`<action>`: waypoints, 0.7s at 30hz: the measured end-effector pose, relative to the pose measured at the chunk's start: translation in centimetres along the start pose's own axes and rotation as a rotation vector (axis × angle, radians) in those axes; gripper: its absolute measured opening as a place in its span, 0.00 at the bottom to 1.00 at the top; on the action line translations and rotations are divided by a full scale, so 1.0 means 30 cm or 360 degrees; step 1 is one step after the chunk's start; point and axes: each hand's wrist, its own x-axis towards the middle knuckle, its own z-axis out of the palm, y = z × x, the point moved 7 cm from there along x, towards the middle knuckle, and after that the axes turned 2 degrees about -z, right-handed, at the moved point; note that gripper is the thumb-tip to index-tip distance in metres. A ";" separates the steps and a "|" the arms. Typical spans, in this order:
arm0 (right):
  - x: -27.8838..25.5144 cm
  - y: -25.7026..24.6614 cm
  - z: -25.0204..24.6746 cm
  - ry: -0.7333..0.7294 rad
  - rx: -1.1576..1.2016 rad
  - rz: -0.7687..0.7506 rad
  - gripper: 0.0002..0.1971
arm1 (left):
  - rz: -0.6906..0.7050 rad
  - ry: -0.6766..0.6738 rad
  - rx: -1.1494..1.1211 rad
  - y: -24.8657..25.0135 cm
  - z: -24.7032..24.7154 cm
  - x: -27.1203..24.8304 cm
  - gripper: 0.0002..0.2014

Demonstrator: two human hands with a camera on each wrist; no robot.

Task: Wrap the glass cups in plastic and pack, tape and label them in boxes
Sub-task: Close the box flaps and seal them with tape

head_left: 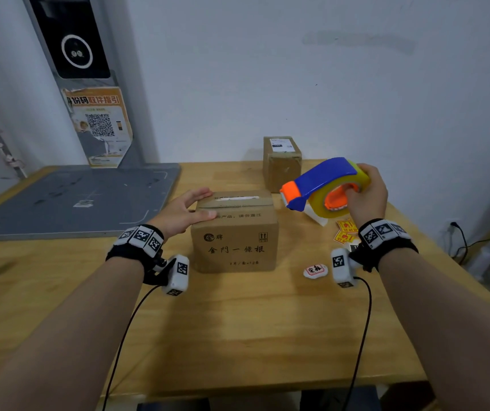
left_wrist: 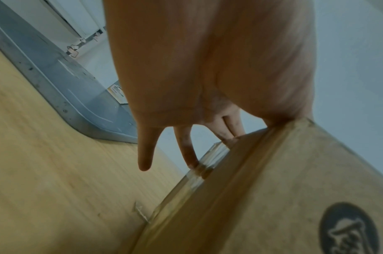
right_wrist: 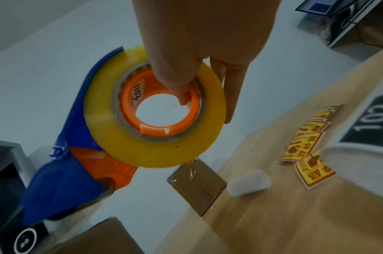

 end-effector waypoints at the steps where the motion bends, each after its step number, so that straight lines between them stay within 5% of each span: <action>1: -0.005 0.016 0.004 0.0007 -0.0019 0.0022 0.23 | -0.0008 0.0000 -0.0004 -0.002 0.000 0.000 0.42; 9: -0.063 0.077 0.054 -0.0040 -0.0188 0.0115 0.24 | -0.0019 0.0047 -0.0025 -0.008 0.007 -0.002 0.41; 21: -0.065 -0.101 0.037 -0.0093 -0.0846 -0.0104 0.28 | -0.0037 0.0056 -0.0038 -0.011 0.011 -0.004 0.41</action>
